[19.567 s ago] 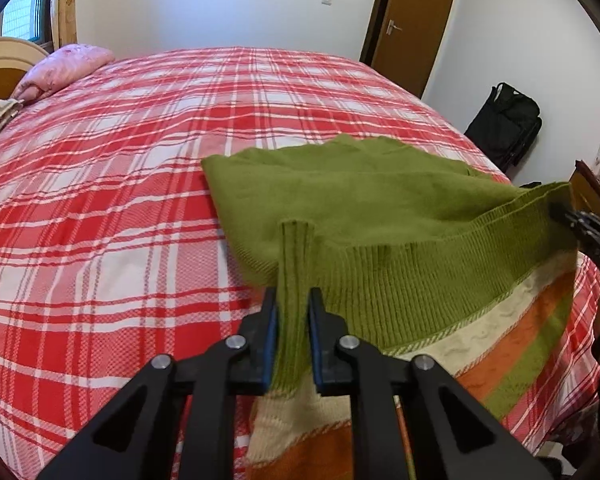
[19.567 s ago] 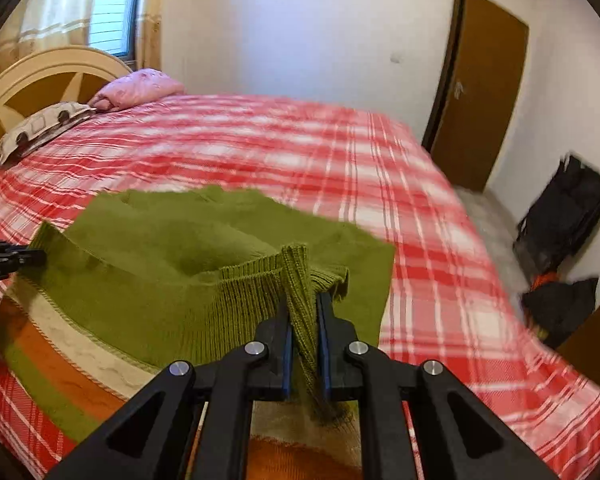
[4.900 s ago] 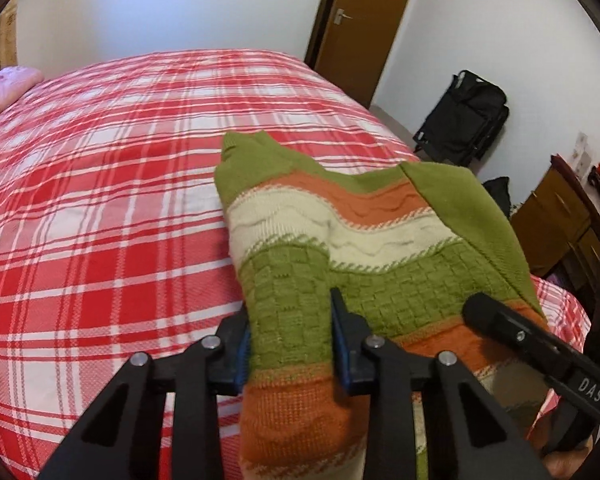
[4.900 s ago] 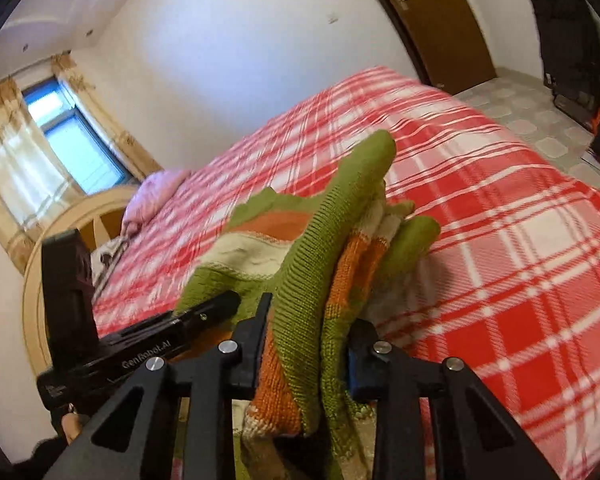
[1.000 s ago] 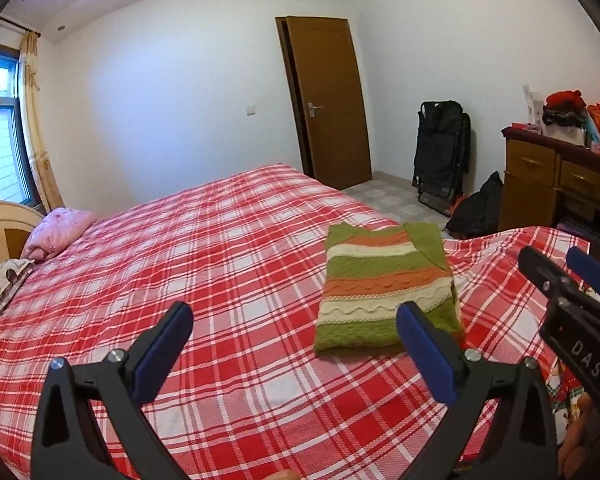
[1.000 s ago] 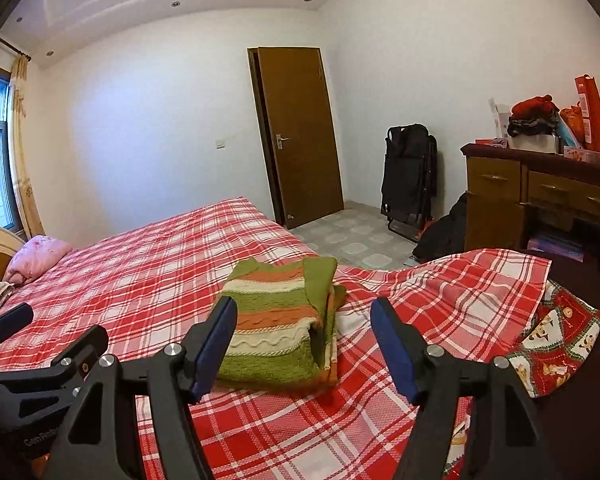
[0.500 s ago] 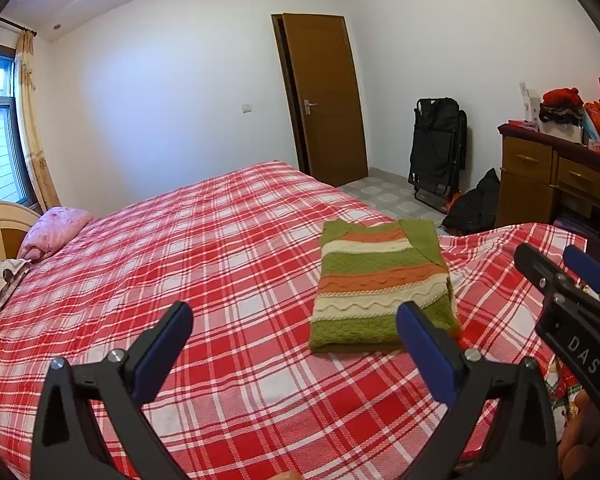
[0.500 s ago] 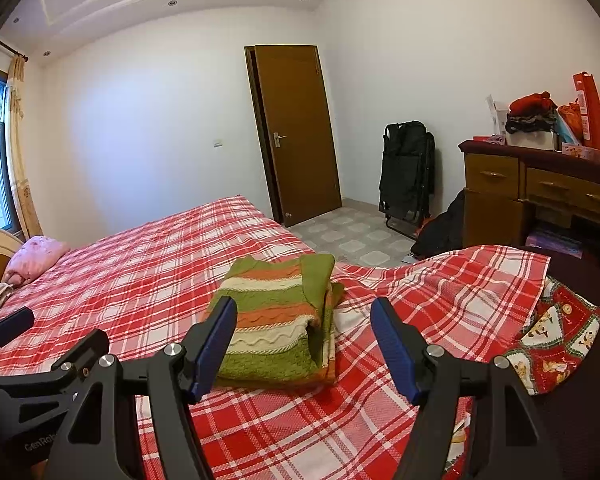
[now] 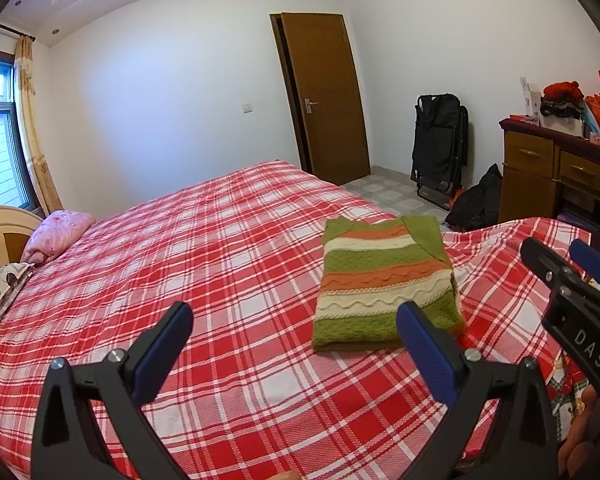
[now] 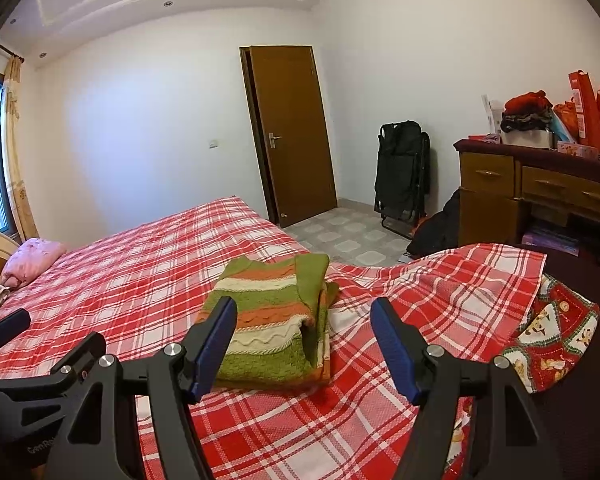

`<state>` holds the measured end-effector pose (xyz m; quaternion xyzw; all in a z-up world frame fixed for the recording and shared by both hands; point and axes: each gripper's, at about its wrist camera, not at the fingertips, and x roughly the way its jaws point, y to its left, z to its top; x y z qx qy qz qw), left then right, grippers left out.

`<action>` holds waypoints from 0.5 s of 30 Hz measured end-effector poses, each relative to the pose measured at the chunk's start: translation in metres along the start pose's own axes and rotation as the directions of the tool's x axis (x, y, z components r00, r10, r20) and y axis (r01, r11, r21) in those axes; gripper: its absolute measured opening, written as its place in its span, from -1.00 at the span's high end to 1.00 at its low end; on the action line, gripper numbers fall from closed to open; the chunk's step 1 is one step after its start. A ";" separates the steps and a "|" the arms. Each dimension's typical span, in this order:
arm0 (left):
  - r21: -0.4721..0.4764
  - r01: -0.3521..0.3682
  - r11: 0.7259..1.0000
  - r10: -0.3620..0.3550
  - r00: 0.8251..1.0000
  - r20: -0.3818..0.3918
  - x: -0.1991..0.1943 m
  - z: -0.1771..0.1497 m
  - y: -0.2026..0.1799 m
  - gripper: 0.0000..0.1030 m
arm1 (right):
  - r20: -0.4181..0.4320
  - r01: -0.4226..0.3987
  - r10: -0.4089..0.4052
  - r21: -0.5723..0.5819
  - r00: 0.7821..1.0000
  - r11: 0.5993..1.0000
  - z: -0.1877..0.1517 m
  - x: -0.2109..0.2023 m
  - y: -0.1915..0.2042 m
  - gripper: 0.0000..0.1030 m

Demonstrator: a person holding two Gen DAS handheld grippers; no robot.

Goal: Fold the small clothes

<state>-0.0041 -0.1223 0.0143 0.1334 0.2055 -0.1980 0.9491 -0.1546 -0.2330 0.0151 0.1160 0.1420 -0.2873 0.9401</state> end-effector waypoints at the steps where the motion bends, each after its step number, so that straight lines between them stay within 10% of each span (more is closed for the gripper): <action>1: 0.002 -0.002 1.000 0.002 1.000 0.003 0.000 0.000 0.000 -1.00 | 0.000 0.001 -0.001 -0.001 1.000 1.000 0.000 0.000 0.000 -0.36; 15: 0.000 0.016 1.000 -0.016 1.000 0.020 -0.001 0.006 -0.001 -1.00 | -0.005 -0.003 0.003 0.001 1.000 1.000 -0.002 -0.001 0.000 -0.36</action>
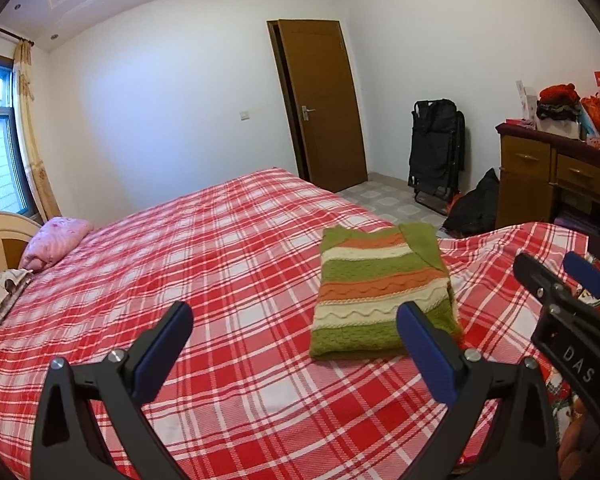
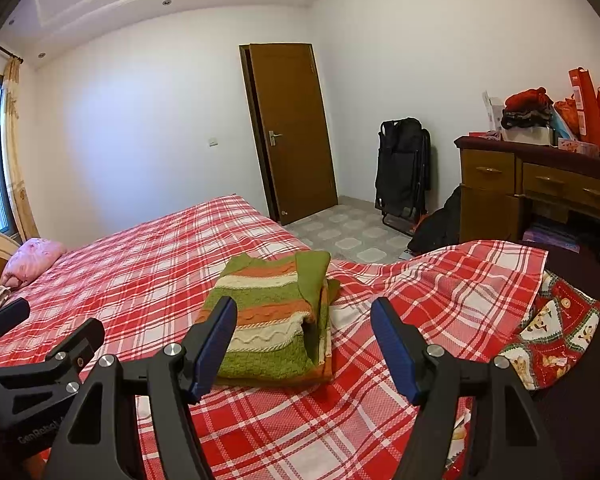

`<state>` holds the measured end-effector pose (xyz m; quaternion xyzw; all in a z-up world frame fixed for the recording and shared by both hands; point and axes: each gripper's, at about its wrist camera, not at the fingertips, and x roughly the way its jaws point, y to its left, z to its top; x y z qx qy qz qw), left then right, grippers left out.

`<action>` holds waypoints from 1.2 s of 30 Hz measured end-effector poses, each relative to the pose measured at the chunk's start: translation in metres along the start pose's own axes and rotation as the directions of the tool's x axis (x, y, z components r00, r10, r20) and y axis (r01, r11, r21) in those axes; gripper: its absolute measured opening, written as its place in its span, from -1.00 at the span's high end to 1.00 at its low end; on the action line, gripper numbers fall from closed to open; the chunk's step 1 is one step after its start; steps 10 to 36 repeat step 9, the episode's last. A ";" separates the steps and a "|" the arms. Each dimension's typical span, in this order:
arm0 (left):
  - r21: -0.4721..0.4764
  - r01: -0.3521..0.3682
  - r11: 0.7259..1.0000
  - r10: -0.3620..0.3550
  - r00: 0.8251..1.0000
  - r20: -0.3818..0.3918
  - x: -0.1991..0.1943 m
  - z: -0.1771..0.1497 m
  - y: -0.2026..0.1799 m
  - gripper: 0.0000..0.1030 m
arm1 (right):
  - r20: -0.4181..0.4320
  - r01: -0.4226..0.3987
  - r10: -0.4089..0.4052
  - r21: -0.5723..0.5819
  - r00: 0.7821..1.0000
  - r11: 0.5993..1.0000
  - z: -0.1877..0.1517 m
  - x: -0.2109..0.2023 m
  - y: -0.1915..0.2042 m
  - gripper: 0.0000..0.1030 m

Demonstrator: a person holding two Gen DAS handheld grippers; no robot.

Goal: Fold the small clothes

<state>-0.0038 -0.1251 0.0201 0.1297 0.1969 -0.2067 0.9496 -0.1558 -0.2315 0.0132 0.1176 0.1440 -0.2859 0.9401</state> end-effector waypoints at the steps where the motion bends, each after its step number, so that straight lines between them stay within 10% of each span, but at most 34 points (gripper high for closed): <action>1: -0.007 0.009 1.000 -0.009 1.000 0.002 0.000 0.000 0.001 -1.00 | 0.001 -0.001 0.001 -0.002 1.000 1.000 0.000 0.000 0.000 -0.36; 36: -0.027 0.007 1.000 -0.007 1.000 0.007 0.002 0.001 0.006 -1.00 | -0.030 -0.009 0.009 0.014 0.999 1.000 -0.003 0.008 -0.002 -0.36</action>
